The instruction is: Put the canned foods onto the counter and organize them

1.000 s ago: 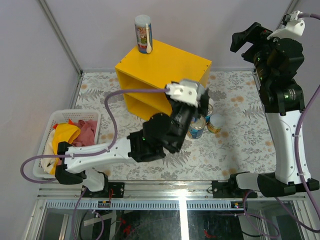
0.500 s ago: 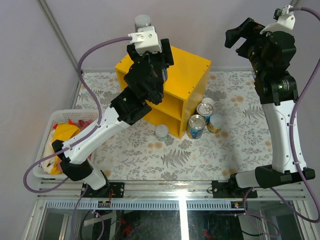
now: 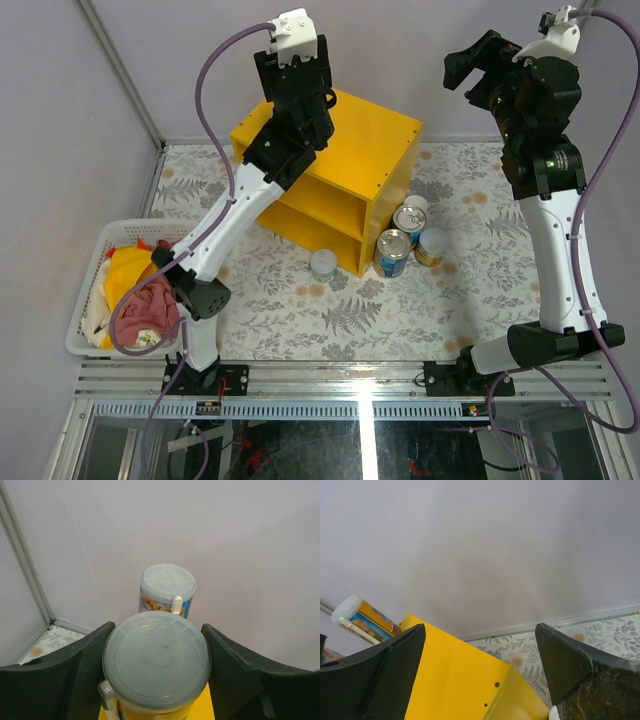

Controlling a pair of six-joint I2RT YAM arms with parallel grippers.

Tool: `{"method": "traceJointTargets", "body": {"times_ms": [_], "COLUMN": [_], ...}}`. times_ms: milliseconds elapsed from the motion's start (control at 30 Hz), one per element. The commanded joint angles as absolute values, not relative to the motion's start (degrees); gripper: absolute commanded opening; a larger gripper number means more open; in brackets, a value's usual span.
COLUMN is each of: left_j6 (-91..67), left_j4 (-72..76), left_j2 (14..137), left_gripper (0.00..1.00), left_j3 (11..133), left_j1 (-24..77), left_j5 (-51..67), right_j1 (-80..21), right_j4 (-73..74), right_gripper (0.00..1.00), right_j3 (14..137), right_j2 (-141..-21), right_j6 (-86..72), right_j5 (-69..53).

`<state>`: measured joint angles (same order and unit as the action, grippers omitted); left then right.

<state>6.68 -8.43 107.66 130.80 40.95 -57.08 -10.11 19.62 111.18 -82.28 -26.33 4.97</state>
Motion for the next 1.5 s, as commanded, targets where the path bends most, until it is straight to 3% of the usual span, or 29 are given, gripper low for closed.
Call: {"method": "traceJointTargets", "body": {"times_ms": [0,533,1467], "left_j6": [10.93,6.30,0.53], "left_j4": [-4.39,-6.54,-13.14], "left_j2": [109.50,108.89,106.42], "left_gripper": [0.00,0.00,0.00], "left_j3": [138.07,132.89,131.46], "left_j1": [38.49,30.09,28.60], "left_j5": [-58.54,-55.09,-49.95], "right_j1": [-9.93,-10.09,-11.87], "right_j4": [14.12,11.20,11.23], "right_gripper": [0.98,0.98,0.98], "right_j3": [112.39,112.93,114.33], "right_j2": [-82.65,-85.92,-87.76], "right_j6": [-27.70,-29.57,-29.19], "right_j5": [3.39,0.53,0.87]}}
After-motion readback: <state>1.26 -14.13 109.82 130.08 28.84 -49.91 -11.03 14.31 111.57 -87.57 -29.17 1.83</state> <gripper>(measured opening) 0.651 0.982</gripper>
